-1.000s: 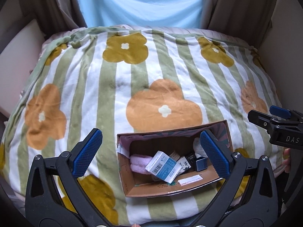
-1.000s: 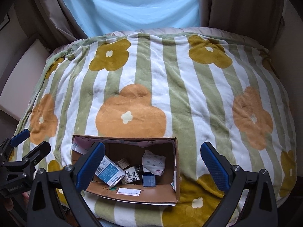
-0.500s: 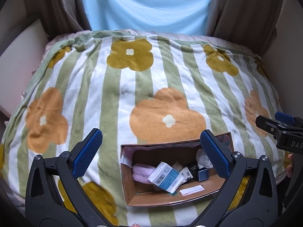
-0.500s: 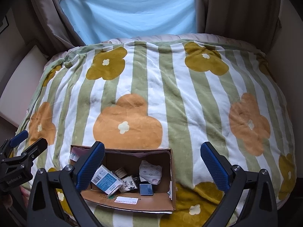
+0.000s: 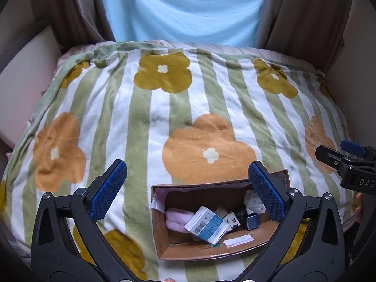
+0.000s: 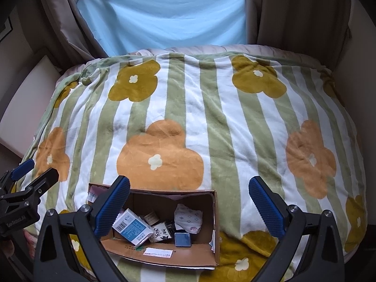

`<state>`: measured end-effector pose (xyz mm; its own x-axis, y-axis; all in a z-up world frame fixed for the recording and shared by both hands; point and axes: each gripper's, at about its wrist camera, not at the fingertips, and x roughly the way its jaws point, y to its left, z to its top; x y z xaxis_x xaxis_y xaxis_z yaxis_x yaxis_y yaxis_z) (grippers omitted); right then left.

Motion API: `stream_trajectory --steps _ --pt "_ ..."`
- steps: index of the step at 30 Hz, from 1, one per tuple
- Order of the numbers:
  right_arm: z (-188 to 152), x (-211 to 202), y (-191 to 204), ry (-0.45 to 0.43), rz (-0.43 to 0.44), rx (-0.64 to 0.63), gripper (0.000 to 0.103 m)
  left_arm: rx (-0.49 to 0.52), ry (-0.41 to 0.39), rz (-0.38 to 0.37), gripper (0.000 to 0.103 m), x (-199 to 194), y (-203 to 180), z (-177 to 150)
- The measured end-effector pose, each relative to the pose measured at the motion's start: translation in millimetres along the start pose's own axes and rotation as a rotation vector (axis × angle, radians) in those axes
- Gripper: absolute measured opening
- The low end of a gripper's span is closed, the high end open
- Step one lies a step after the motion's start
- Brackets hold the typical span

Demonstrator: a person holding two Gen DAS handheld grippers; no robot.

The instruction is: Organize objects

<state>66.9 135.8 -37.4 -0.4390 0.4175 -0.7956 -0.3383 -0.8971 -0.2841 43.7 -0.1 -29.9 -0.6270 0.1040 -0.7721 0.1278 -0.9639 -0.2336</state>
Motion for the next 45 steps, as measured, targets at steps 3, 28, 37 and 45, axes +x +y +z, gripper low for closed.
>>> stream_trajectory --steps 3,28,37,45 --pt "1.6 0.3 0.6 0.001 -0.002 -0.001 0.101 0.0 0.0 -0.003 0.103 -0.4 0.1 0.2" --pt "8.2 -6.2 4.4 -0.022 -0.005 -0.004 0.101 0.008 -0.033 -0.001 0.103 -10.2 -0.8 8.5" --pt "9.0 -13.1 5.7 -0.041 -0.006 -0.006 0.101 0.012 -0.056 -0.004 0.103 -16.8 0.0 7.9" --pt "8.8 -16.1 6.0 -0.05 -0.007 -0.007 0.101 0.023 -0.105 -0.013 0.103 -32.7 -5.3 6.1"
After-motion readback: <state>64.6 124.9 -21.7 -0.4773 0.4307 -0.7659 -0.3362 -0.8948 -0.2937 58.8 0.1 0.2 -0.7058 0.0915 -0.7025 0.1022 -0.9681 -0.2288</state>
